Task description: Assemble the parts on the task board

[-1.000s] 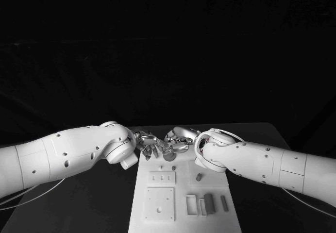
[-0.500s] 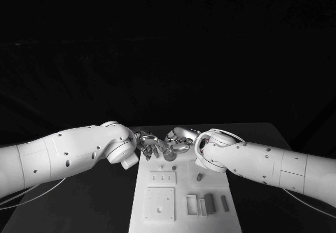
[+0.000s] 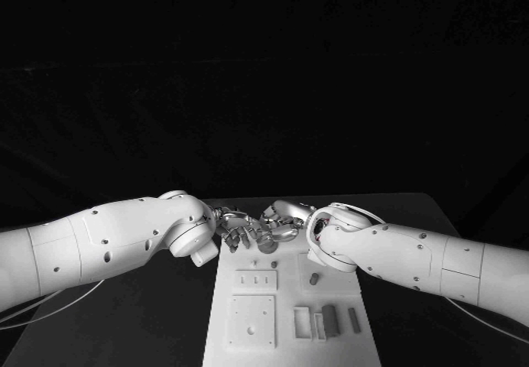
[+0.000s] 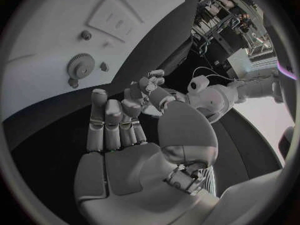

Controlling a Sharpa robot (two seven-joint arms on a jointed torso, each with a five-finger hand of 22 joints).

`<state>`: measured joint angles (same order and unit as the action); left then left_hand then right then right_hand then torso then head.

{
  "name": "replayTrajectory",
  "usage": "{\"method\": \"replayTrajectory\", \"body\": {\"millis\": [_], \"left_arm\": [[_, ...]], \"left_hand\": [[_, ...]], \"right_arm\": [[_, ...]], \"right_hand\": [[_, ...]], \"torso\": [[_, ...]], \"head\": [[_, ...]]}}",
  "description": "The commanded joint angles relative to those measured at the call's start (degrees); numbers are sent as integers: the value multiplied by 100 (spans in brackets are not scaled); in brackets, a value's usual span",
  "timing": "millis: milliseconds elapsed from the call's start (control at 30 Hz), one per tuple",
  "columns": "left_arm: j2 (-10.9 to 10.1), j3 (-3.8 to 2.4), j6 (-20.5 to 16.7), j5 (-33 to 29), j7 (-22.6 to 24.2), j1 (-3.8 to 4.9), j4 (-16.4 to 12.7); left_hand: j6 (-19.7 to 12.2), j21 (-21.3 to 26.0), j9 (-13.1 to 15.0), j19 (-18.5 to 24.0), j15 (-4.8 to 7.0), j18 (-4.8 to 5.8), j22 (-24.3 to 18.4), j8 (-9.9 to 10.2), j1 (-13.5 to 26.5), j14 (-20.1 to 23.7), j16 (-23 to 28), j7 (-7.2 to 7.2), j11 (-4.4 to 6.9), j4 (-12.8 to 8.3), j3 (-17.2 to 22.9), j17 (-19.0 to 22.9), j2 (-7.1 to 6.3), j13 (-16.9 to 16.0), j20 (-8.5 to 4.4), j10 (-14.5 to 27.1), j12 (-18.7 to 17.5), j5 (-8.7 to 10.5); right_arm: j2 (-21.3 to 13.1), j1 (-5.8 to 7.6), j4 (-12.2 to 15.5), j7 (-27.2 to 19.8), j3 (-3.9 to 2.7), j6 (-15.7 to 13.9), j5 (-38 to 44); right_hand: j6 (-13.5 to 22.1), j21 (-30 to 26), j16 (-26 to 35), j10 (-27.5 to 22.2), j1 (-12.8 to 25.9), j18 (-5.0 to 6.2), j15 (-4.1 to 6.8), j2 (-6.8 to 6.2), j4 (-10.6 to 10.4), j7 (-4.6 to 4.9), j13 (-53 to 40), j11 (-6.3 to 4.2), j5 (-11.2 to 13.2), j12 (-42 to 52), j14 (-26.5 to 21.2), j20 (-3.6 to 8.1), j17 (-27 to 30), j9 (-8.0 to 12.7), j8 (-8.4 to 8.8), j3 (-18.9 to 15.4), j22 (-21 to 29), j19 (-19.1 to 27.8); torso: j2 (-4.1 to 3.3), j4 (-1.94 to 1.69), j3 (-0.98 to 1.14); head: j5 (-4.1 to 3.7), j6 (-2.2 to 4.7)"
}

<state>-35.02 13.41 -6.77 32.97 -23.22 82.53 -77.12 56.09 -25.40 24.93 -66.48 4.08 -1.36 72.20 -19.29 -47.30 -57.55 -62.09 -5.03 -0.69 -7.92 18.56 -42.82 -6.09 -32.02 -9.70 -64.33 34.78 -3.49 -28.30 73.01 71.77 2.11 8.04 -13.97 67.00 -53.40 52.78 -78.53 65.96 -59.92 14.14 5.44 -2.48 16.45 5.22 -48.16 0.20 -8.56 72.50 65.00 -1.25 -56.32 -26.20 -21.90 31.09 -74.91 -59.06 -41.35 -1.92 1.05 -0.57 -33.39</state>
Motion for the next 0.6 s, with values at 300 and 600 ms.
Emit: {"method": "replayTrajectory", "body": {"millis": [300,600], "left_arm": [[53,-11,112,3,8,10,-35],[61,-10,98,7,-32,10,-28]], "left_hand": [[118,38,-2,1,23,-264,2,21,87,20,26,-151,-11,31,-80,-14,16,-16,-16,28,-28,33],[130,49,13,-29,27,-258,31,22,-137,7,19,-149,-9,-85,-43,-27,260,-40,-14,16,-24,13]], "right_arm": [[23,-5,40,-23,-1,45,67],[18,-5,89,-26,-1,28,73]], "right_hand": [[-143,-1,-8,17,10,86,33,41,-4,102,3,-34,-47,-26,3,14,6,-14,-19,31,-63,-38],[-147,0,-9,18,8,86,36,42,-2,99,2,-37,-58,-26,4,15,7,-18,-19,37,-63,-39]], "torso": [[-1,1,-1],[-1,-3,1]], "head": [[15,1],[17,9]]}}
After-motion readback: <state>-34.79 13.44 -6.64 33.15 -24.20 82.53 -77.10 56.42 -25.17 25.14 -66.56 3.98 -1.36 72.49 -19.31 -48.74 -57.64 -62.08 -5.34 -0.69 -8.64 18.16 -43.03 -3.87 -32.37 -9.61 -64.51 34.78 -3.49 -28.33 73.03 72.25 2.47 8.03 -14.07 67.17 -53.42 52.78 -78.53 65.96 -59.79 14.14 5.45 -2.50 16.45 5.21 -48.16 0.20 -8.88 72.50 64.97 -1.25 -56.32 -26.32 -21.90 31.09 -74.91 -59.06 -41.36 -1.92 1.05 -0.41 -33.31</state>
